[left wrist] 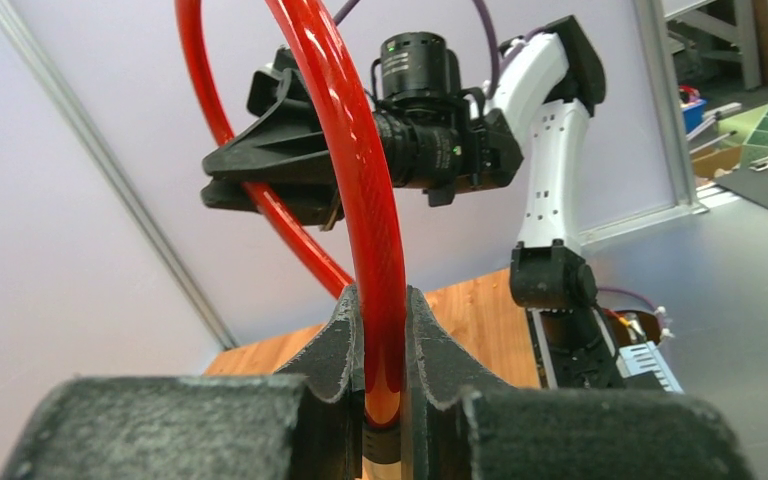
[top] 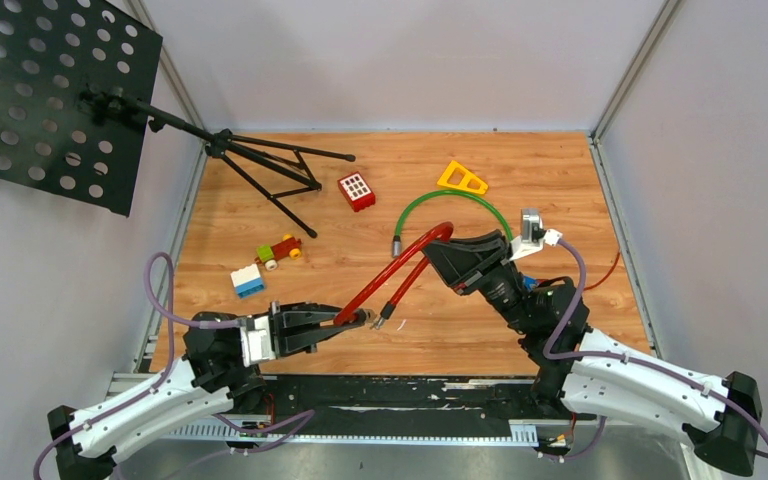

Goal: Lock with the key
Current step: Lock the lock.

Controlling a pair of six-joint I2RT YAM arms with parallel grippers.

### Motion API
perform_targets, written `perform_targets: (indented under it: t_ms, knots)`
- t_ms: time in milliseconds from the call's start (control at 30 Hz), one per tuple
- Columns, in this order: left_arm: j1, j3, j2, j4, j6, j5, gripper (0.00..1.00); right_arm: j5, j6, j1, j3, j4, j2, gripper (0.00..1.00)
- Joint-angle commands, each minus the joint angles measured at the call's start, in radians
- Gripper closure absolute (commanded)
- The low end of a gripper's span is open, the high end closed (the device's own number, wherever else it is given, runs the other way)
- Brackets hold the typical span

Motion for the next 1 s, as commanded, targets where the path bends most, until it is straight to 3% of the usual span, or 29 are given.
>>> perform_targets:
  t_ms: [0,433,967]
  knots:
    - [-0.007,0.021,-0.017,0.021,0.047,-0.021,1.00,0.050,0.075,-0.005,0.040,0.050,-0.032,1.00]
    - [-0.007,0.041,0.040,0.072,-0.004,0.140,1.00,0.215,0.111,-0.005,0.030,0.006,-0.015,1.00]
    - [-0.008,0.029,0.041,0.109,-0.011,0.122,1.00,0.243,0.118,-0.004,0.002,-0.004,0.002,1.00]
